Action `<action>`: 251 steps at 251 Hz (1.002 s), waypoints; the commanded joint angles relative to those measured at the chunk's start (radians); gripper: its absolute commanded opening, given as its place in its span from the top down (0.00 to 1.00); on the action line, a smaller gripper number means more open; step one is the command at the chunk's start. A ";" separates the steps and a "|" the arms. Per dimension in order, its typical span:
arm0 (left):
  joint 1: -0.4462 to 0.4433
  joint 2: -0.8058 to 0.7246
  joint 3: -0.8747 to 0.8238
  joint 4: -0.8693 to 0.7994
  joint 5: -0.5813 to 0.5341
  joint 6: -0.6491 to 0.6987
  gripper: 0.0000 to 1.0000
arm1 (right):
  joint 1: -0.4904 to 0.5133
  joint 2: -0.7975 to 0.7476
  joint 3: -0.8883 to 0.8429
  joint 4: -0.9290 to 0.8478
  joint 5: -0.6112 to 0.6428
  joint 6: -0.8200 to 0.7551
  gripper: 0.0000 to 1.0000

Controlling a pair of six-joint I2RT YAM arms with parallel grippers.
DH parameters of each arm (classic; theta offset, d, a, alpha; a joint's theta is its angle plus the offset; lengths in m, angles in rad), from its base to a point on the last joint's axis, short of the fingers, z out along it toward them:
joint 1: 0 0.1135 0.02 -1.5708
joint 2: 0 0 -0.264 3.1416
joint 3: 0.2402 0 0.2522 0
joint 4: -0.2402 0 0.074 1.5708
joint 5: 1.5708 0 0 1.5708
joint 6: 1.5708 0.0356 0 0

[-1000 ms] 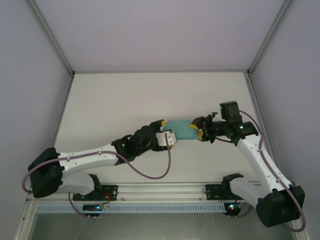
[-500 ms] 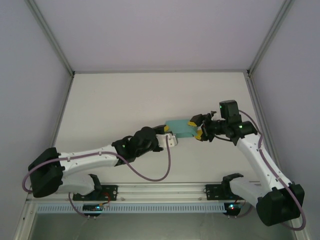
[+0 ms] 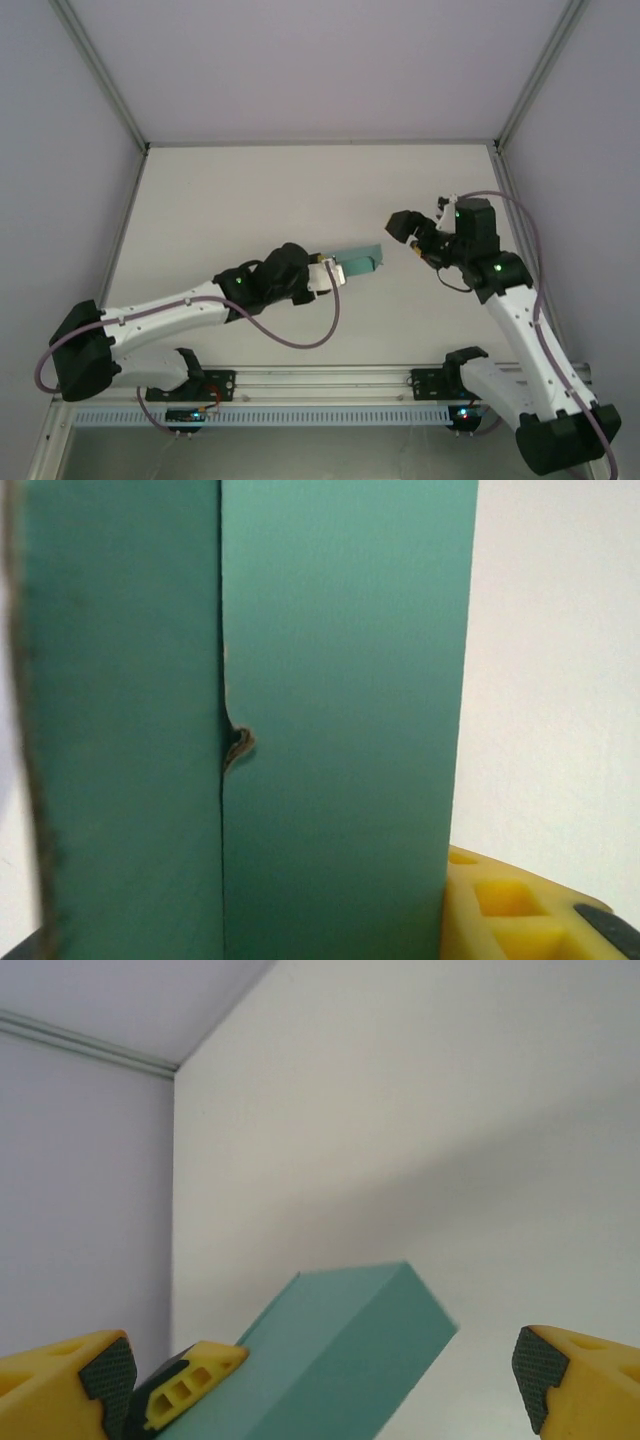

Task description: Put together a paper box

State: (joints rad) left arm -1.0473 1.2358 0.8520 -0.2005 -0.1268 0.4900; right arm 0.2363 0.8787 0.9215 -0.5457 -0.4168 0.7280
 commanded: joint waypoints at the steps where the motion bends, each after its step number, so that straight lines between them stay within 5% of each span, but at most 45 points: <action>1: 0.023 -0.005 0.072 -0.321 0.074 -0.102 0.69 | 0.018 -0.018 -0.012 0.064 0.025 -0.330 0.01; 19: 0.042 0.007 0.090 -0.396 0.138 -0.130 0.68 | 0.061 -0.009 -0.012 0.040 0.010 -0.438 0.01; 66: 0.137 0.046 0.112 -0.448 0.317 -0.138 0.65 | 0.195 0.104 0.039 -0.043 0.264 -0.535 0.01; 124: 0.168 0.207 0.180 -0.513 0.294 -0.133 0.73 | 0.329 0.166 0.029 -0.027 0.288 -0.716 0.01; 200: 0.180 0.312 0.220 -0.490 0.316 -0.109 0.75 | 0.356 0.290 0.038 -0.016 0.176 -0.767 0.45; 251: 0.184 0.323 0.229 -0.482 0.337 -0.089 0.75 | 0.359 0.354 0.047 0.000 0.154 -0.763 0.55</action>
State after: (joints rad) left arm -0.8692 1.5284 1.0702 -0.6624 0.1768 0.3729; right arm 0.5880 1.2049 0.9283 -0.5545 -0.2241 -0.0212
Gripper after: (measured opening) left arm 0.408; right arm 0.483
